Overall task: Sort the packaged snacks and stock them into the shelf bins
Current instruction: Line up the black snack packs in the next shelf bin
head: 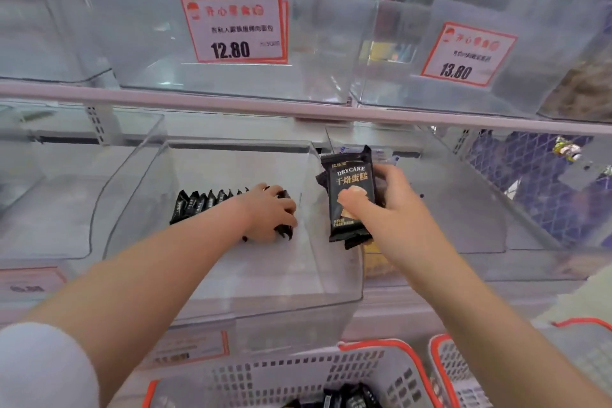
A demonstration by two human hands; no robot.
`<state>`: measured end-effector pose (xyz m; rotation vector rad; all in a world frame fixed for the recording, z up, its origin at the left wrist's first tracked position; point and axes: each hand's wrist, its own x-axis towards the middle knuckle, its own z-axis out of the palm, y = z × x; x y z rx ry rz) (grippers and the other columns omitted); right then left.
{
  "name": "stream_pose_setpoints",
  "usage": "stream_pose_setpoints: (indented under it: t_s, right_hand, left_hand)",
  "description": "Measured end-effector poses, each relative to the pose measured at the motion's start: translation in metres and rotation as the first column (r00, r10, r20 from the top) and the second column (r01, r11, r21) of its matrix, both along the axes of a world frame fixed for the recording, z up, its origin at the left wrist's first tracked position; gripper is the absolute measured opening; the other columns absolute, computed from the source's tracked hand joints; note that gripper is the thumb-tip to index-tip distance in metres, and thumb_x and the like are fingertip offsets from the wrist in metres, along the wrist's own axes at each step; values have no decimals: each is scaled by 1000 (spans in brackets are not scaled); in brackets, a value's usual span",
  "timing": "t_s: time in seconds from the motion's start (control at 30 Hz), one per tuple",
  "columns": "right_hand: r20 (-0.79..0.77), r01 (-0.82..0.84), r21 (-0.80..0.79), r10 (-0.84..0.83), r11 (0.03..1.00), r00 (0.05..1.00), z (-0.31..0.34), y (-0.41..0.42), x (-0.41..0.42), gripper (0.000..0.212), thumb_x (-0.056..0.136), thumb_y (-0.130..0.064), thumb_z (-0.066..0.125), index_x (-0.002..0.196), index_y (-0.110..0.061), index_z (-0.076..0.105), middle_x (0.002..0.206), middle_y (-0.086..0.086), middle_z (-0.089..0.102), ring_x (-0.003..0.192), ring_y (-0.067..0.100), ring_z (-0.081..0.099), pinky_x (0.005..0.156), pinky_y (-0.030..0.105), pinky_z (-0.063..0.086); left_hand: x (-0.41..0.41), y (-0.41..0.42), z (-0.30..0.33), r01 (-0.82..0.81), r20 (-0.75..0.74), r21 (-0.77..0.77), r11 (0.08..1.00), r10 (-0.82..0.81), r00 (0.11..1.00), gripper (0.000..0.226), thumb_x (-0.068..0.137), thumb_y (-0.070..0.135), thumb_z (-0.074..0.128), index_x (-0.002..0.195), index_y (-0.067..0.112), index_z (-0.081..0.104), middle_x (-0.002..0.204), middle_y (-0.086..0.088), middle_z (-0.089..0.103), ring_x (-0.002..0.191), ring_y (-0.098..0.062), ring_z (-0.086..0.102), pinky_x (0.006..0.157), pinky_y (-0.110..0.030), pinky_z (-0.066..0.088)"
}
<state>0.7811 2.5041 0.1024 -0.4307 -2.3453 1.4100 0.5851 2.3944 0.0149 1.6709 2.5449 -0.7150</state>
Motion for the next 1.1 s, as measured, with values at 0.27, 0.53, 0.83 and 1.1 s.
stream_pose_setpoints:
  t_s: [0.27, 0.53, 0.83, 1.1]
  right_hand:
    - [144, -44, 822, -131, 567, 981, -18, -63, -60, 55, 95, -26, 44, 139, -2, 22, 135, 17, 38, 114, 32, 48, 87, 36, 41]
    - [294, -166, 916, -331, 365, 897, -48, -67, -120, 47, 93, -7, 35, 137, 8, 27, 136, 24, 36, 121, 34, 39, 98, 34, 35]
    - [336, -206, 896, -296, 393, 894, -71, -60, -173, 35, 91, -5, 39, 125, -2, 48, 131, 17, 38, 117, 30, 41, 95, 30, 36]
    - [319, -163, 828, -212, 537, 924, -90, -56, -168, 27, 88, 1, 40, 115, -1, 42, 114, 17, 59, 108, 30, 52, 76, 32, 39]
  left_hand:
    - [-4, -22, -2, -203, 101, -19, 979, 204, 974, 47, 94, 21, 42, 140, 23, 38, 149, -2, 27, 137, -28, 23, 106, -44, 36]
    - [-18, -32, -2, -355, 303, 228, 907, 281, 911, 58, 87, 8, 46, 142, 17, 31, 146, 3, 34, 125, -24, 42, 95, -40, 44]
    - [-25, -43, -4, -455, 486, 284, 844, 282, 827, 52, 89, 6, 40, 138, 24, 41, 145, -8, 32, 124, -31, 42, 101, -37, 38]
    - [-27, -47, -5, -544, 616, 312, 779, 270, 740, 54, 90, 0, 34, 140, 20, 39, 144, -4, 41, 131, -24, 39, 106, -33, 32]
